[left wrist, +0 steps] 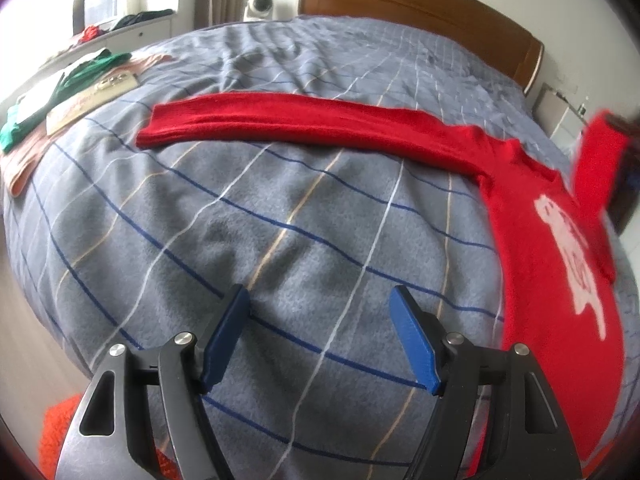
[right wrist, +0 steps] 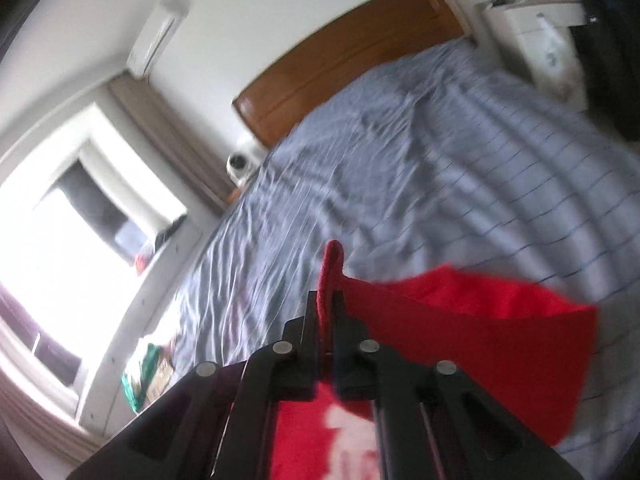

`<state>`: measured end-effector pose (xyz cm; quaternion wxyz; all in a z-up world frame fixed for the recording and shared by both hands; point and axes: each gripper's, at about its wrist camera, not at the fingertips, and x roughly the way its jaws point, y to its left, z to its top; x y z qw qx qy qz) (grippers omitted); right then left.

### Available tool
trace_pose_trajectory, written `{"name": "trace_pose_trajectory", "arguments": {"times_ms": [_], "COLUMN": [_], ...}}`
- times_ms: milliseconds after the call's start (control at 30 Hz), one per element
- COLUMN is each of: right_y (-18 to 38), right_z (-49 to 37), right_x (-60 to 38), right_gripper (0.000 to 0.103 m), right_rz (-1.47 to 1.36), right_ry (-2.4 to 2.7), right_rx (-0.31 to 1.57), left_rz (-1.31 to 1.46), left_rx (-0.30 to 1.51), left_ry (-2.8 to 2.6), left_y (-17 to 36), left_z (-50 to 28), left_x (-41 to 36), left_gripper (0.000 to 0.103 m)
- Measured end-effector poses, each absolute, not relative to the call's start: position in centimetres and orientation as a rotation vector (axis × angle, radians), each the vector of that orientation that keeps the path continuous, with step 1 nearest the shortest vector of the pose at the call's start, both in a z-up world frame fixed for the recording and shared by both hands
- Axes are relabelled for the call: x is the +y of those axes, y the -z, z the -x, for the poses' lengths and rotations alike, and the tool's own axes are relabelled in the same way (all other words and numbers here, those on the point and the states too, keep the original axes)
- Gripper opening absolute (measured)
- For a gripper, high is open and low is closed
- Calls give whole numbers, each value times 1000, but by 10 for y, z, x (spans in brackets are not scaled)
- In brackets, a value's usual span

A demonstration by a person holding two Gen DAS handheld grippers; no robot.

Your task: Fold small clothes

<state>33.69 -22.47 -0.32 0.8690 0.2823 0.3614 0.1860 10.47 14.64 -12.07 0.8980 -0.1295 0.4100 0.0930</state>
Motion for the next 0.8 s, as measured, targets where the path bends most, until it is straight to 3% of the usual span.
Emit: {"name": "trace_pose_trajectory", "arguments": {"times_ms": [67, 100, 133, 333, 600, 800], "right_y": [42, 66, 82, 121, 114, 125], "right_z": [-350, -352, -351, -309, -237, -167], "right_x": [-202, -191, -185, -183, -323, -427], "right_gripper": [38, 71, 74, 74, 74, 74], "right_rz": [-691, -768, -821, -836, -484, -432], "right_ry": [-459, -493, -509, -579, -255, -10], "right_rx": [834, 886, 909, 969, 873, 820], "left_rz": [257, 255, 255, 248, 180, 164], "left_rx": [851, 850, 850, 859, 875, 881], "left_ry": [-190, -190, -191, -193, -213, -219], "left_y": [121, 121, 121, 123, 128, 132], "left_z": [-106, -105, -105, -108, -113, -114], "left_x": [144, 143, 143, 143, 131, 129], "left_gripper": [82, 85, 86, 93, 100, 102]}}
